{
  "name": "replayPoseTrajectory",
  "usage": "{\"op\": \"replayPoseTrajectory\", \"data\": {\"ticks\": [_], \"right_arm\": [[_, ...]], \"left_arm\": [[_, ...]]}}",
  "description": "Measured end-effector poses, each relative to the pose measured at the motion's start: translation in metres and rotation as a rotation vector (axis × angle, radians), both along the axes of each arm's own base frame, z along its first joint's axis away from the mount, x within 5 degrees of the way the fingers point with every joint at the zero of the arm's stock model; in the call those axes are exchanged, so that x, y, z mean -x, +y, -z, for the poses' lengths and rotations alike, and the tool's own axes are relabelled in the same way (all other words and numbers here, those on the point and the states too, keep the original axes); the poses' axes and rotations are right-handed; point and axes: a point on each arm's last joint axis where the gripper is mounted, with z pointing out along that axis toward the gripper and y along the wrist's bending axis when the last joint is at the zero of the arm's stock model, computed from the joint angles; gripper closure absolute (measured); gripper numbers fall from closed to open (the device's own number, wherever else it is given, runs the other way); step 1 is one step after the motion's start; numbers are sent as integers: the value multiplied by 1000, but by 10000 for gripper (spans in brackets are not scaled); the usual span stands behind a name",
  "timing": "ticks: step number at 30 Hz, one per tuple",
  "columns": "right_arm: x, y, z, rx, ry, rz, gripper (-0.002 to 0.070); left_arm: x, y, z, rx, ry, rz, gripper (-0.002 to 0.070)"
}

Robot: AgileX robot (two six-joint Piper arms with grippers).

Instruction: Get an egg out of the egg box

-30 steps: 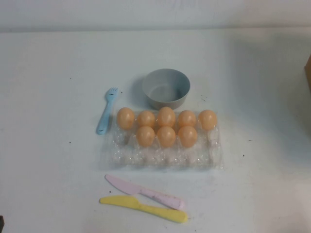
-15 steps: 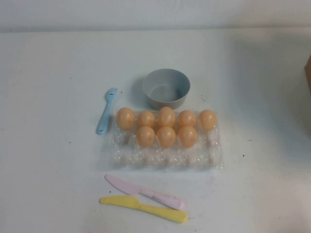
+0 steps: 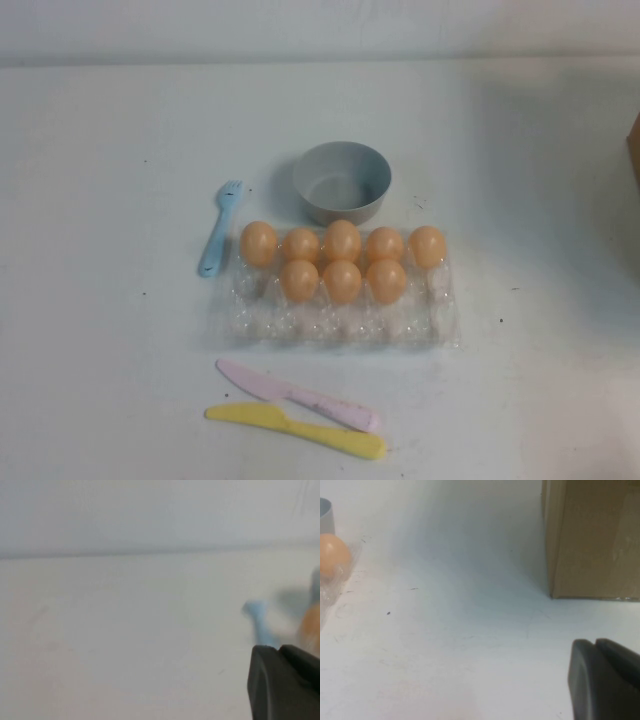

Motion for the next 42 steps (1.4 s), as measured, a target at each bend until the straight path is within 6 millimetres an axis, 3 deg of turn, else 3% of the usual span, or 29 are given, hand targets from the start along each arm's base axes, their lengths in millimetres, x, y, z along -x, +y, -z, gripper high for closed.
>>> {"op": "replayPoseTrajectory", "data": {"ticks": [2, 5, 12, 19, 22, 29, 34, 42], "right_arm": [[0, 0, 0, 0, 0, 0, 694], [0, 0, 0, 0, 0, 0, 694], [0, 0, 0, 0, 0, 0, 694], [0, 0, 0, 0, 0, 0, 694], [0, 0, 0, 0, 0, 0, 694], [0, 0, 0, 0, 0, 0, 694], [0, 0, 0, 0, 0, 0, 694], [0, 0, 0, 0, 0, 0, 694]], "left_arm": [[0, -1, -7, 273, -49, 10, 680], [1, -1, -16, 511, -126, 27, 679], [1, 0, -22, 611, -186, 41, 680], [1, -1, -21, 781, -127, 44, 679], [5, -3, -35, 729, -56, 64, 680], [3, -11, -84, 377, 126, 146, 680], [-26, -22, -103, 139, 276, 191, 680], [-91, -43, -124, -118, 464, 239, 680]]}}
